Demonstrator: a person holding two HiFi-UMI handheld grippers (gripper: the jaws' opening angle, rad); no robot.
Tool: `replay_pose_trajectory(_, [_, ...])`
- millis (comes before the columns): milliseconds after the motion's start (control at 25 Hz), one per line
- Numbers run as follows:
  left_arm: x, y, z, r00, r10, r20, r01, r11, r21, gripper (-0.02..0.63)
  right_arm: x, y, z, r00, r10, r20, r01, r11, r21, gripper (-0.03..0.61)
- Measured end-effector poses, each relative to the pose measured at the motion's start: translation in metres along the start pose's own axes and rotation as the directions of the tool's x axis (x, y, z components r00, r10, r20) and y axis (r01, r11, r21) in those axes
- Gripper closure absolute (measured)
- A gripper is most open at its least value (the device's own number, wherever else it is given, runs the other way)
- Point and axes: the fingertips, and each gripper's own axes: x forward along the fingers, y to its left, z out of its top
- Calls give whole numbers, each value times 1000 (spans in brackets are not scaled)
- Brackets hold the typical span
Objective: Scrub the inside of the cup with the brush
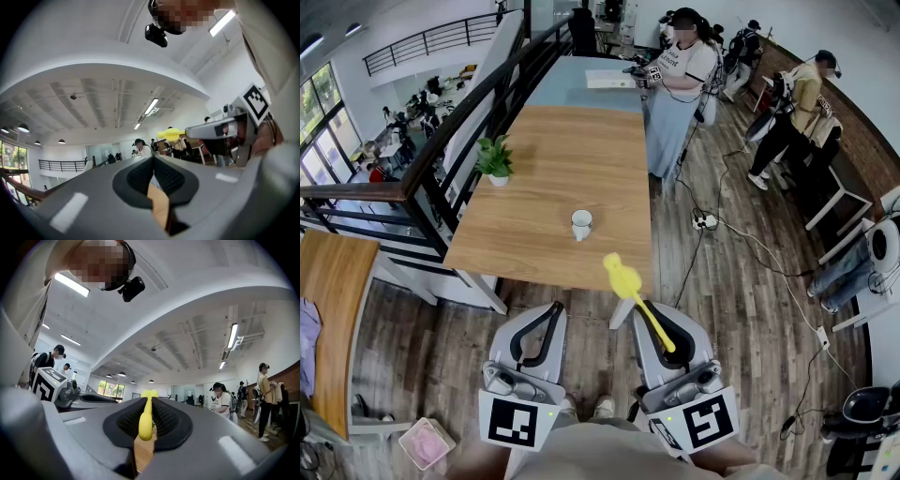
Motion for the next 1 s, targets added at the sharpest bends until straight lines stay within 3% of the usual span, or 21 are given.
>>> replay_pose_trajectory(640, [6, -14, 1, 1000, -10, 10, 10, 999, 51, 611, -9, -13, -8, 1000, 5, 4, -5, 999, 52, 548])
replay_pose_trajectory(1000, [12, -30, -7, 999, 12, -40, -11, 1000, 5, 611, -19, -29, -15, 1000, 15, -8, -14, 997, 71, 548])
